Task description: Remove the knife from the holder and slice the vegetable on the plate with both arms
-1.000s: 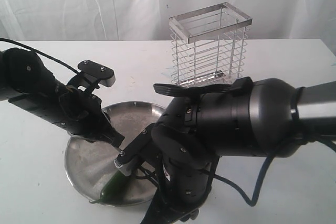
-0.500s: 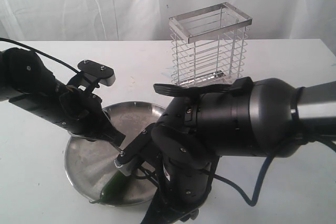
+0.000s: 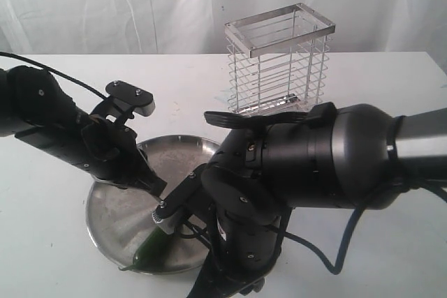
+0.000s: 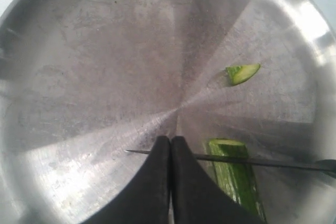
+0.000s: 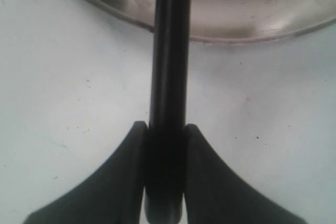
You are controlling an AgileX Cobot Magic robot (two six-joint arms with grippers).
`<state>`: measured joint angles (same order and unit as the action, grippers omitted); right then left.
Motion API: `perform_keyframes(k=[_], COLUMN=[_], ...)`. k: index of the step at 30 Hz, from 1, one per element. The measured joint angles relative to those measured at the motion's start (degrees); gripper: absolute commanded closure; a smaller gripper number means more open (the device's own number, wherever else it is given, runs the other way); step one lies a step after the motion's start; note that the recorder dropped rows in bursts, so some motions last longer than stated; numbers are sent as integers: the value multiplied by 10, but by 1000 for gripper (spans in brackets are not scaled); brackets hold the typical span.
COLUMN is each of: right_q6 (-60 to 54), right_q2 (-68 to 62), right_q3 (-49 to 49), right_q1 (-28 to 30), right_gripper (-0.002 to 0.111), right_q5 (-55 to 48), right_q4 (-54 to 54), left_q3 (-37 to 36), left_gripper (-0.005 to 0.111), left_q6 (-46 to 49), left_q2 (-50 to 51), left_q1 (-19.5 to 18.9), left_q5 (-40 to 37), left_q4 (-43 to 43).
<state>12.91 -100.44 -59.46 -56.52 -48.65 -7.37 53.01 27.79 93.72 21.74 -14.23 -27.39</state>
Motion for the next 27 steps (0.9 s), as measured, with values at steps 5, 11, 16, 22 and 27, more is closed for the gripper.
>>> perform_keyframes(k=[5, 11, 16, 22, 27], right_q6=[0, 0, 0, 0, 4], right_q2=[0, 0, 0, 0, 0], right_q3=[0, 0, 0, 0, 1], right_q1=[0, 0, 0, 0, 0], right_gripper=[108, 108, 108, 108, 108], right_q5=[0, 0, 0, -1, -14], right_q4=[0, 0, 0, 0, 0], left_q3=[0, 0, 0, 0, 9], left_gripper=[107, 107, 107, 107, 107], left_q6=[4, 5, 12, 69, 91], left_q2=[7, 7, 8, 69, 97], left_q1=[0, 0, 0, 0, -3], left_q5=[0, -4, -3, 20, 34], left_q4=[0, -3, -21, -63, -75])
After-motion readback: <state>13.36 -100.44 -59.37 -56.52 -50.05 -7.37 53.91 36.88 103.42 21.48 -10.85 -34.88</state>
